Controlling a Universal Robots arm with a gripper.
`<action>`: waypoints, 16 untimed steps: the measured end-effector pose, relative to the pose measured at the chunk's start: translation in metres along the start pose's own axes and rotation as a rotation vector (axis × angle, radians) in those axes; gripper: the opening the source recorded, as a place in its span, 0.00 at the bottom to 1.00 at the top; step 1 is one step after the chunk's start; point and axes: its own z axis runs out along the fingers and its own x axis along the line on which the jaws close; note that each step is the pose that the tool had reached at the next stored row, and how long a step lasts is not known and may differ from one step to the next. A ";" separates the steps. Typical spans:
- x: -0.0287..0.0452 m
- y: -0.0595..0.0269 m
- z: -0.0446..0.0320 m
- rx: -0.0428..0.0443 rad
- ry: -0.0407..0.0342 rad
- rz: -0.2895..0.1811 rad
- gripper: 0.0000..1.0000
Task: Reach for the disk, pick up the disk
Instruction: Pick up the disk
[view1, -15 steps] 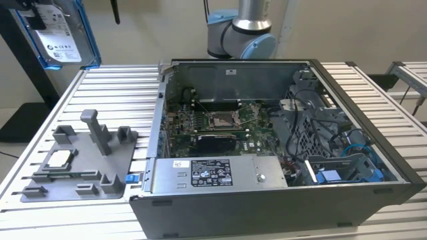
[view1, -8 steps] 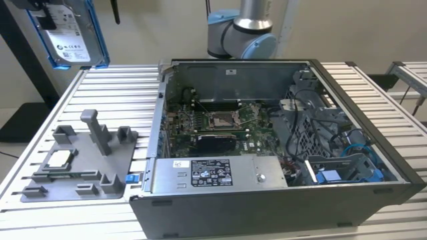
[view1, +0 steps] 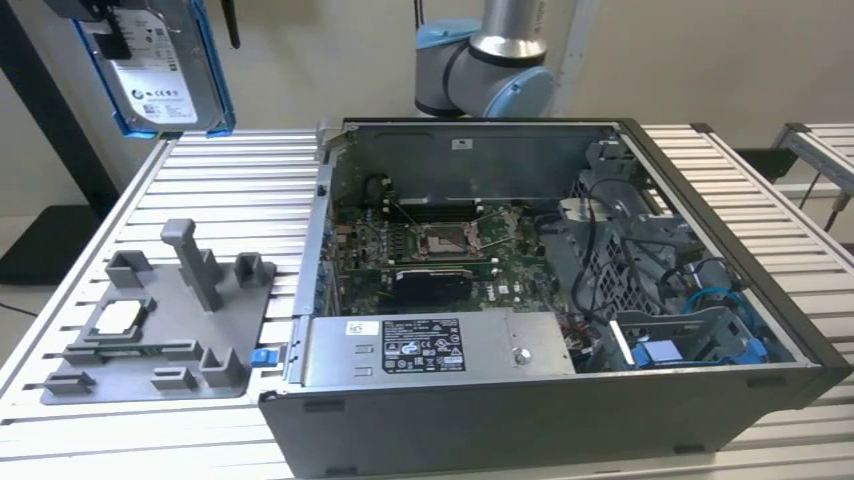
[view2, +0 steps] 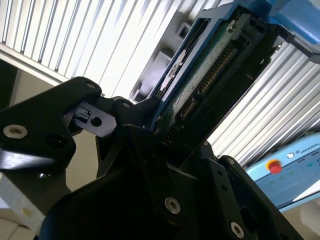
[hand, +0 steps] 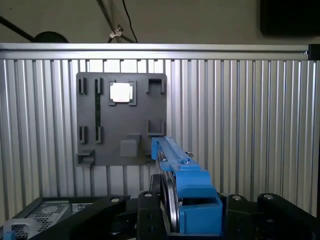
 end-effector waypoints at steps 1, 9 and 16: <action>-0.0001 -0.0023 0.0000 0.0000 0.0000 0.000 0.00; -0.0007 -0.0210 -0.0002 0.0000 0.0000 0.000 0.00; -0.0012 -0.0365 -0.0004 0.0000 0.0000 0.000 0.00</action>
